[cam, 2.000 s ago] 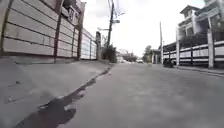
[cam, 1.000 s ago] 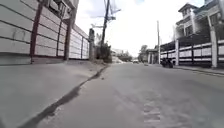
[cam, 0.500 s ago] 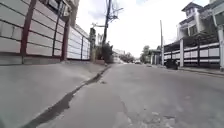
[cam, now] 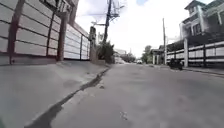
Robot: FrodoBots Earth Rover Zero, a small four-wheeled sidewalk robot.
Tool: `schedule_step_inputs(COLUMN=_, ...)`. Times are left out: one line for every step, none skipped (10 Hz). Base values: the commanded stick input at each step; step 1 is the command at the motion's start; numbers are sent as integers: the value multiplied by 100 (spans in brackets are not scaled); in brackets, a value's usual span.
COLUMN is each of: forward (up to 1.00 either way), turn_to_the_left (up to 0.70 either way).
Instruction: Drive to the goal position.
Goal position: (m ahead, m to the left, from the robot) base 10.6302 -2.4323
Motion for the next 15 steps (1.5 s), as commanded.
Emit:
schedule_step_inputs(forward=100, turn_to_the_left=-40)
schedule_step_inputs(forward=100, turn_to_the_left=-40)
schedule_step_inputs(forward=100, turn_to_the_left=-4)
schedule_step_inputs(forward=100, turn_to_the_left=-1)
schedule_step_inputs(forward=100, turn_to_the_left=-2)
schedule_step_inputs(forward=100, turn_to_the_left=-2)
schedule_step_inputs(forward=100, turn_to_the_left=-2)
schedule_step_inputs(forward=100, turn_to_the_left=-2)
schedule_step_inputs(forward=100, turn_to_the_left=-2)
schedule_step_inputs(forward=100, turn_to_the_left=-2)
schedule_step_inputs(forward=100, turn_to_the_left=-2)
schedule_step_inputs(forward=100, turn_to_the_left=-2)
schedule_step_inputs(forward=100, turn_to_the_left=-2)
schedule_step_inputs(forward=100, turn_to_the_left=-2)
schedule_step_inputs(forward=100, turn_to_the_left=-2)
